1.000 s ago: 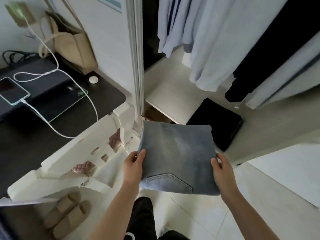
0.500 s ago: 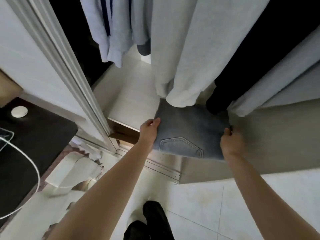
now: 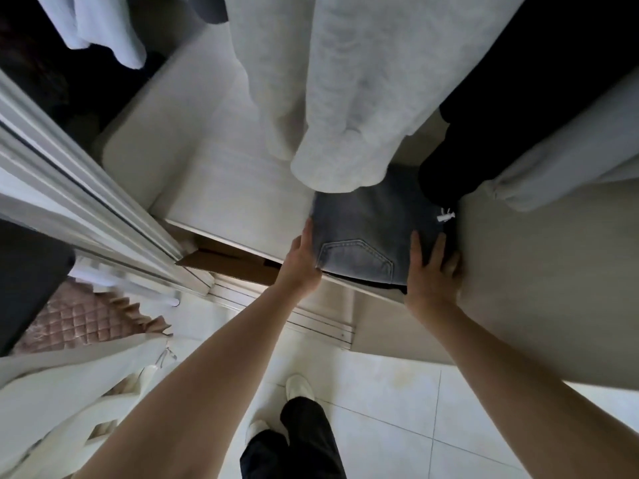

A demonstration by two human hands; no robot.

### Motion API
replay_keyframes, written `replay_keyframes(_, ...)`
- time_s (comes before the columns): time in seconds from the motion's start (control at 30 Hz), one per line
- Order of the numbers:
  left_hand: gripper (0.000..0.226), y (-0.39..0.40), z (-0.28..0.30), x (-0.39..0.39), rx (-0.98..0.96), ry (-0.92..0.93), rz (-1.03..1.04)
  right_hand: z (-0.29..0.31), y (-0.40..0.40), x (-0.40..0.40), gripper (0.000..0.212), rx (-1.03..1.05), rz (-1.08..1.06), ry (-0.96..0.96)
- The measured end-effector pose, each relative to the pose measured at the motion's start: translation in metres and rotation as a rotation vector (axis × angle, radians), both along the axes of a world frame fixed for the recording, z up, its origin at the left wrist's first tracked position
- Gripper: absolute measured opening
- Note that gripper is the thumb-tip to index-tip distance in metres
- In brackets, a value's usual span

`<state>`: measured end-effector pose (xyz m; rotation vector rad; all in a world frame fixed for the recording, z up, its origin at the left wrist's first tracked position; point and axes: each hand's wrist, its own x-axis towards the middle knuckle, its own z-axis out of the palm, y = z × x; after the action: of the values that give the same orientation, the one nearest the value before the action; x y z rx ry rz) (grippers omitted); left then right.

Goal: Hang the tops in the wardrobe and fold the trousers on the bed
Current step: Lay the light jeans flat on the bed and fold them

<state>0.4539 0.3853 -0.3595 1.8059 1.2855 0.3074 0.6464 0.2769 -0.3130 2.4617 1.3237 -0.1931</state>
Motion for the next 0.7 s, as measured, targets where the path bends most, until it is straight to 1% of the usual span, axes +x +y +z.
replay_keyframes(0.1,0.094,-0.005,-0.007,-0.001,0.101,0.082,-0.078,-0.008,0.005,0.000,0.083,0.027,0.138,-0.039)
replay_keyframes(0.17,0.093,-0.005,-0.012,0.000,0.098,0.154,-0.134,-0.011,0.008,0.003,0.079,0.011,0.137,-0.036)
replay_keyframes(0.23,0.083,-0.004,-0.014,0.002,0.112,0.169,-0.141,-0.011,0.011,0.005,0.076,-0.008,0.109,-0.029)
replay_keyframes(0.33,0.068,-0.002,-0.012,0.005,0.206,0.151,-0.067,-0.007,0.013,0.006,0.069,0.077,0.111,-0.056)
replay_keyframes(0.4,0.065,-0.006,-0.011,0.005,0.278,0.151,-0.041,-0.006,0.004,0.006,0.070,0.136,0.096,-0.093)
replay_keyframes(0.43,0.066,-0.009,-0.011,0.004,0.302,0.192,-0.075,-0.009,-0.004,0.006,0.070,0.143,0.083,-0.087)
replay_keyframes(0.5,0.074,-0.013,-0.017,0.000,0.286,0.384,-0.213,-0.021,-0.021,0.003,0.070,0.086,0.102,-0.041)
replay_keyframes(0.57,0.088,-0.014,-0.020,-0.004,0.224,0.547,-0.299,-0.031,-0.032,0.001,0.077,0.015,0.125,-0.031)
replay_keyframes(0.63,0.095,-0.013,-0.016,-0.005,0.202,0.584,-0.317,-0.029,-0.030,-0.001,0.090,-0.006,0.101,-0.025)
replay_keyframes(0.7,0.095,-0.016,-0.009,-0.004,0.176,0.560,-0.311,-0.023,-0.027,-0.005,0.095,-0.049,0.081,-0.006)
